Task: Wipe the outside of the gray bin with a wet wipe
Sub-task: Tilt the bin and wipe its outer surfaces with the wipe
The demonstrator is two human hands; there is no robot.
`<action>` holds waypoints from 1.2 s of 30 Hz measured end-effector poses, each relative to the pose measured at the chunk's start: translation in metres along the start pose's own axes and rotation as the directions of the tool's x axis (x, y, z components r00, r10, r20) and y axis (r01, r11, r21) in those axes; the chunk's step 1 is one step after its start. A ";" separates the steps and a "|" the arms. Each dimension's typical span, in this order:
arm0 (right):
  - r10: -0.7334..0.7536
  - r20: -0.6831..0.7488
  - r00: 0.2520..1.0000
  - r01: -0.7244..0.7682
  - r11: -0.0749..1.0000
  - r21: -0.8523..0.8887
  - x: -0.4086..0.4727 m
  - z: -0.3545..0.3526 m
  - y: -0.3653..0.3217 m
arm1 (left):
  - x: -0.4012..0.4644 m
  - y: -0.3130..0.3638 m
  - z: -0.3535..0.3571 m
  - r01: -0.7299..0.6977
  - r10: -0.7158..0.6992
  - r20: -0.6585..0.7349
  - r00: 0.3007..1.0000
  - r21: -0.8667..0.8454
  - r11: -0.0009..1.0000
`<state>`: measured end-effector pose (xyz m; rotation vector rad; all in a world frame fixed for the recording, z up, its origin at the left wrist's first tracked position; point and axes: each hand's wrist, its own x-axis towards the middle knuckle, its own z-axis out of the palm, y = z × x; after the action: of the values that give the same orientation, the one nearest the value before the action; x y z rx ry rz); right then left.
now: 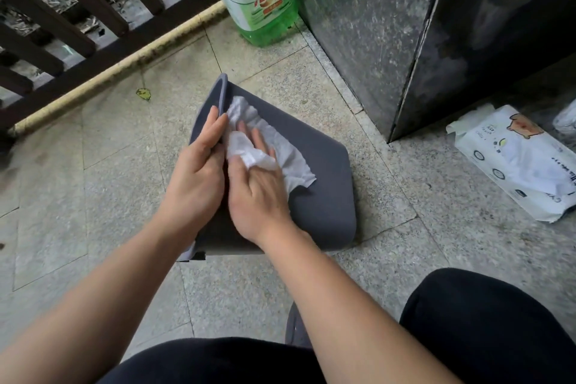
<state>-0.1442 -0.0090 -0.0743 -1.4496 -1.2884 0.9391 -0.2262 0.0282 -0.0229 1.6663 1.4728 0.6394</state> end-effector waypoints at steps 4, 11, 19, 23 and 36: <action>0.031 0.055 0.998 -0.026 0.996 -0.089 0.043 -0.002 0.028 | -0.001 -0.005 -0.006 0.030 -0.028 -0.019 0.999 0.060 0.998; 0.642 -0.198 0.741 -0.663 0.746 -0.061 0.050 -0.044 0.101 | -0.016 -0.008 -0.002 0.008 -0.006 -0.034 0.999 0.061 0.998; 0.737 -0.291 0.610 -0.711 0.671 0.209 -0.056 -0.006 0.046 | -0.017 -0.001 0.008 -0.055 0.052 0.036 0.998 0.070 0.996; 0.454 -0.213 0.865 -0.404 0.883 0.237 -0.046 0.007 -0.004 | -0.016 0.002 0.008 -0.030 0.030 0.048 0.998 0.008 1.000; 0.634 0.075 0.769 -0.503 0.529 0.683 0.036 -0.067 0.053 | -0.019 -0.004 0.004 0.017 -0.016 0.013 1.000 -0.020 1.000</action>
<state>-0.0610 0.0162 -0.1063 -1.3100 -0.1973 1.4767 -0.2287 0.0085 -0.0257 1.6388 1.4648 0.6309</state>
